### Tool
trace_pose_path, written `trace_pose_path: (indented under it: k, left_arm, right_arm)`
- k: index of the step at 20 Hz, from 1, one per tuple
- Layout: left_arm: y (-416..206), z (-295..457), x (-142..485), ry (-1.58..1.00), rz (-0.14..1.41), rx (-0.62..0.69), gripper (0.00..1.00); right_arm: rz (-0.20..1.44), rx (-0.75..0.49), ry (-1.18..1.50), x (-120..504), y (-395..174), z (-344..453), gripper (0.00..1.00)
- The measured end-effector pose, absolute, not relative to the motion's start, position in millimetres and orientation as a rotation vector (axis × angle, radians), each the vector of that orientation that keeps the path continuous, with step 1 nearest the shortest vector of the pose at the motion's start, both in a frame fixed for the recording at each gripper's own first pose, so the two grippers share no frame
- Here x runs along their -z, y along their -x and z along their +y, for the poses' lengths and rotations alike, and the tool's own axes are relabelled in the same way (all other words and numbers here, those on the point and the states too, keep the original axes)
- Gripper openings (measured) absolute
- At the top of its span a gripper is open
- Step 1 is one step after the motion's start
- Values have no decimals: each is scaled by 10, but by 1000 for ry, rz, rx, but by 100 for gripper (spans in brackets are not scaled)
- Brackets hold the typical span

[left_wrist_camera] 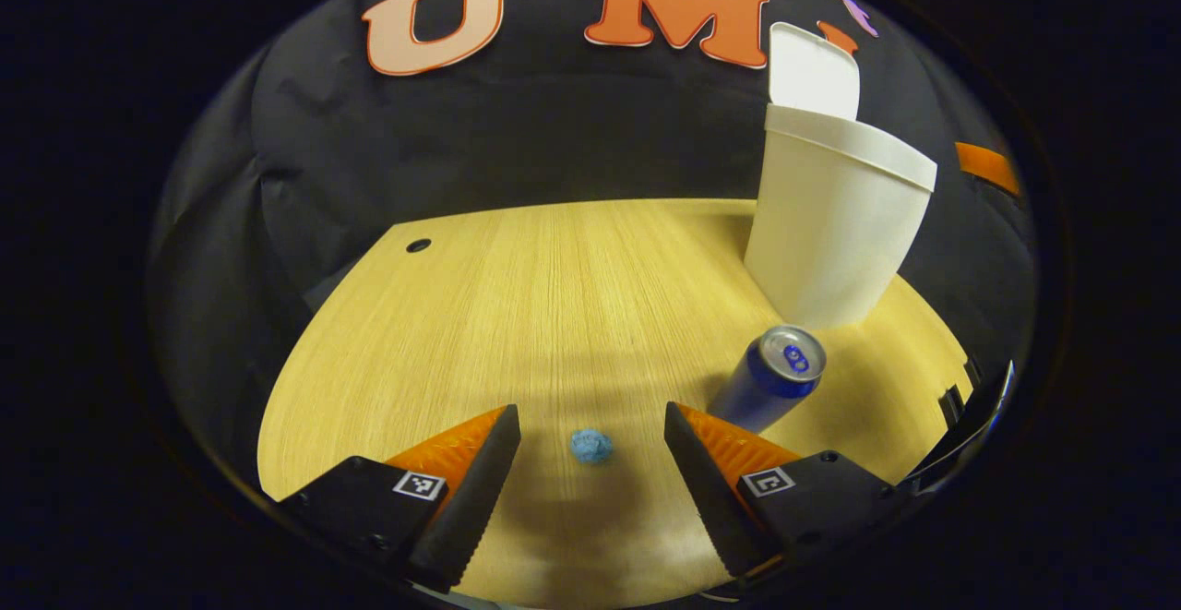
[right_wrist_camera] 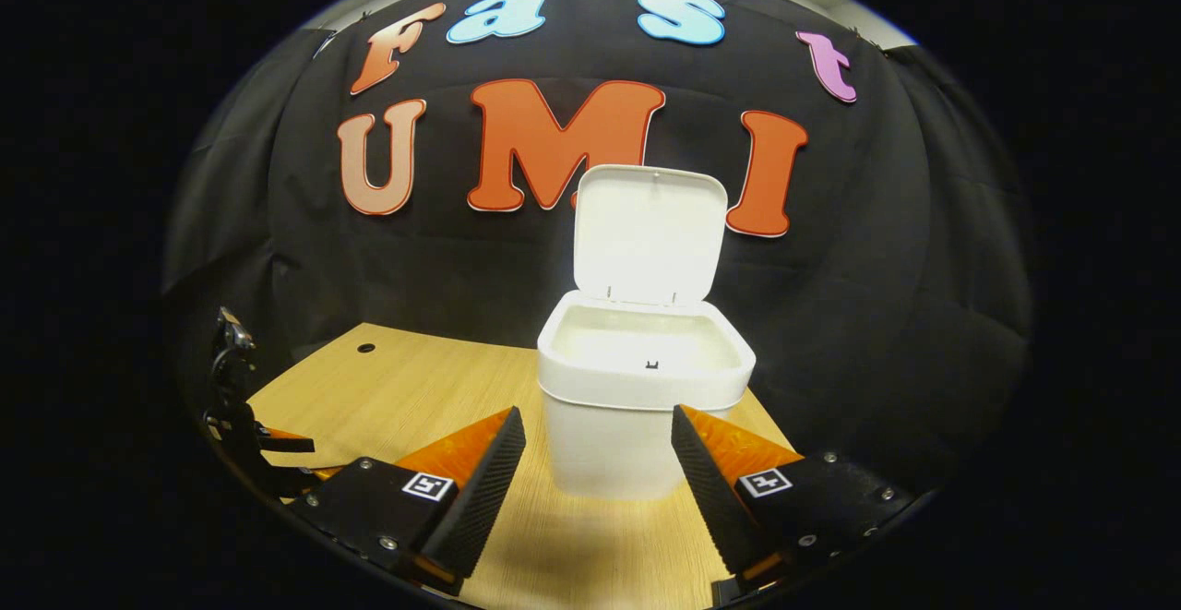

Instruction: Press the lid of the desktop garbage bin to open it, pick up the crumpled paper on the desktop and throw it into the bin, then pick up the pop can on the desktop and drop it into the bin, and finally close the garbage bin lid.

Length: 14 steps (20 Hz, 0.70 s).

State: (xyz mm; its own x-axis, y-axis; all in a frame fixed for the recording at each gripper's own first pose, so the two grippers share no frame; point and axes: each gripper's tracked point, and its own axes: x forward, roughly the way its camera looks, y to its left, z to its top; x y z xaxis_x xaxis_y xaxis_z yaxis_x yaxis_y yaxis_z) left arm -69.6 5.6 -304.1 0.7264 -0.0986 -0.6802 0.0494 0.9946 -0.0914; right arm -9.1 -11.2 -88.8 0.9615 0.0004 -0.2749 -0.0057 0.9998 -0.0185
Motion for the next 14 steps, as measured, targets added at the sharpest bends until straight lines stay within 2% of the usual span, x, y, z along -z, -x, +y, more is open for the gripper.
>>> trace_pose_path:
  k: [14]
  left_arm:
    - [664, -56, 3625, 20, 745, 180, 99]
  right_arm:
    - [376, 5, 54, 1144, 282, 174, 99]
